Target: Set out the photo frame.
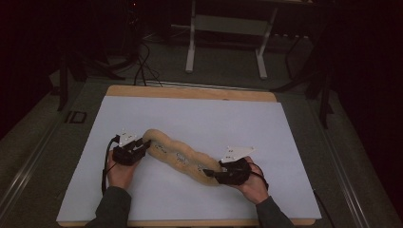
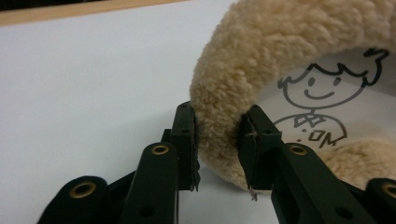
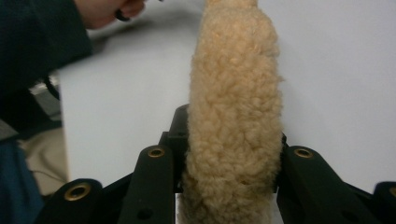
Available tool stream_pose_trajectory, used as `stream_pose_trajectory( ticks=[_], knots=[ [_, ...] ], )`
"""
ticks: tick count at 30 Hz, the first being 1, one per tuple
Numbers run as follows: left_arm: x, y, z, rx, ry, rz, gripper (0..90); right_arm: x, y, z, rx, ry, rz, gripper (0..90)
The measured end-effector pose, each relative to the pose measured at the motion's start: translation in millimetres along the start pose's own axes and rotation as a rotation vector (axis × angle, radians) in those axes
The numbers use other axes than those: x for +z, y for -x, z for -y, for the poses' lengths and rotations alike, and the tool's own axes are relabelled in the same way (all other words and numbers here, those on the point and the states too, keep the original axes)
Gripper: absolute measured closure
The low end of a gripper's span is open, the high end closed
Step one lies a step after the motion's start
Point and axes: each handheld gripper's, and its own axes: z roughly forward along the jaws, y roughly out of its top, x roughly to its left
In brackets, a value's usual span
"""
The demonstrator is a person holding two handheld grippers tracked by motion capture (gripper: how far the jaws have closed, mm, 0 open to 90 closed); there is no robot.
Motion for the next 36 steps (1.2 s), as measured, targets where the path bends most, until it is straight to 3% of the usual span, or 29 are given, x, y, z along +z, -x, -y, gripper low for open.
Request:
stream_pose_trajectory(
  ticks=[1,2,7,8,10,14,19,27,36],
  knots=[
    [-0.3,0.4,0.1,-0.006,0.000,-0.001,71.6,0.9,-0.8,0.0,-0.014,-0.021,0.037,66.3],
    [-0.6,0.8,0.1,-0.012,0.001,-0.001,71.6,0.9,-0.8,0.0,-0.014,-0.021,0.037,66.3],
    [-3.6,3.0,0.3,-0.026,0.001,-0.003,72.4,4.1,2.9,4.2,-0.007,-0.048,0.138,62.5],
    [-4.5,2.6,0.6,-0.027,-0.001,-0.001,72.4,4.1,2.9,4.2,-0.007,-0.048,0.138,62.5],
    [-6.2,2.1,2.1,-0.033,0.002,0.002,72.6,2.0,1.4,3.8,-0.031,-0.050,0.218,55.8],
    [-9.8,3.3,4.0,-0.042,0.000,-0.005,72.7,0.7,2.4,5.5,-0.020,-0.060,0.252,47.3],
    [-15.0,5.7,6.4,-0.050,-0.006,-0.017,72.8,0.9,4.6,8.6,0.020,-0.065,0.262,43.3],
    [-19.1,9.1,7.6,-0.050,-0.016,-0.038,72.9,-0.2,4.0,19.2,0.151,-0.066,0.245,42.2],
    [-20.8,10.9,7.9,-0.056,-0.021,-0.047,73.0,1.6,3.7,27.0,0.265,-0.053,0.206,41.5]
  ],
)
